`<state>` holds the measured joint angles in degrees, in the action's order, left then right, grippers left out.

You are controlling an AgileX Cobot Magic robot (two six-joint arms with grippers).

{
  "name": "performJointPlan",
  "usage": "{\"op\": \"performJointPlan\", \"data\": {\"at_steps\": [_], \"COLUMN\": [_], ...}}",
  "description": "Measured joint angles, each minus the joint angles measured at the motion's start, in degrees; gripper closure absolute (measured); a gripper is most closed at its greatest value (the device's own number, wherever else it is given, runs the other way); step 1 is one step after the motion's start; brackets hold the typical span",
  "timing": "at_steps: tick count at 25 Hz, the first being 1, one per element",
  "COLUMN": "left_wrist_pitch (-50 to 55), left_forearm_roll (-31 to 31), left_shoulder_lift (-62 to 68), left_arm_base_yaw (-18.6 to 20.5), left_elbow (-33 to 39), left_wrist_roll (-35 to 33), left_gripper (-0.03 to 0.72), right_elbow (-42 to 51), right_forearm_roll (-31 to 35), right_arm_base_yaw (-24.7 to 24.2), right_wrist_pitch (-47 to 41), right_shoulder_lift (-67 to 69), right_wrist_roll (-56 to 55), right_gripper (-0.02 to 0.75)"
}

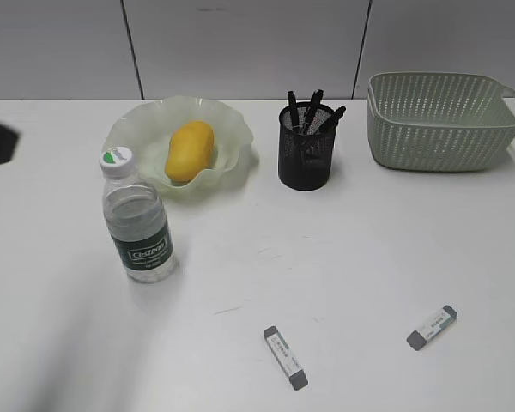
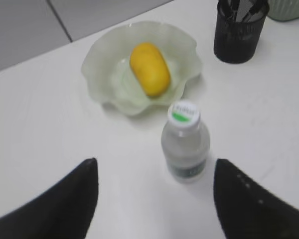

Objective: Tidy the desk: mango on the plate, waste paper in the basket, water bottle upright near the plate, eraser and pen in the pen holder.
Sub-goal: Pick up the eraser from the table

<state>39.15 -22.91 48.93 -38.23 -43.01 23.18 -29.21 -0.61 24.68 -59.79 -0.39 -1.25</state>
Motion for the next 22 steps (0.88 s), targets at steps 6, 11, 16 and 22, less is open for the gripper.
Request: {"op": "performJointPlan", "data": {"at_steps": [6, 11, 16, 22], "left_wrist_pitch": [16.1, 23.5, 22.8, 22.6], "left_forearm_roll": [5.3, 10.8, 13.3, 13.9], "left_shoulder_lift": [-28.3, -40.5, -44.1, -44.1], "left_arm_base_yaw": [0.0, 0.0, 0.0, 0.0], "left_elbow": [6.7, 9.8, 11.7, 11.7], "left_wrist_roll": [-2.3, -2.5, -4.6, -5.1], "left_gripper": [0.124, 0.139, 0.152, 0.158], "right_elbow": [0.0, 0.0, 0.0, 0.0], "right_forearm_roll": [0.0, 0.0, 0.0, 0.0], "right_arm_base_yaw": [0.0, 0.0, 0.0, 0.0], "right_wrist_pitch": [0.0, 0.0, 0.0, 0.2], "right_shoulder_lift": [0.0, 0.0, 0.0, 0.0], "right_wrist_roll": [0.0, 0.0, 0.0, 0.0], "right_gripper": [0.437, 0.438, 0.438, 0.438]}}
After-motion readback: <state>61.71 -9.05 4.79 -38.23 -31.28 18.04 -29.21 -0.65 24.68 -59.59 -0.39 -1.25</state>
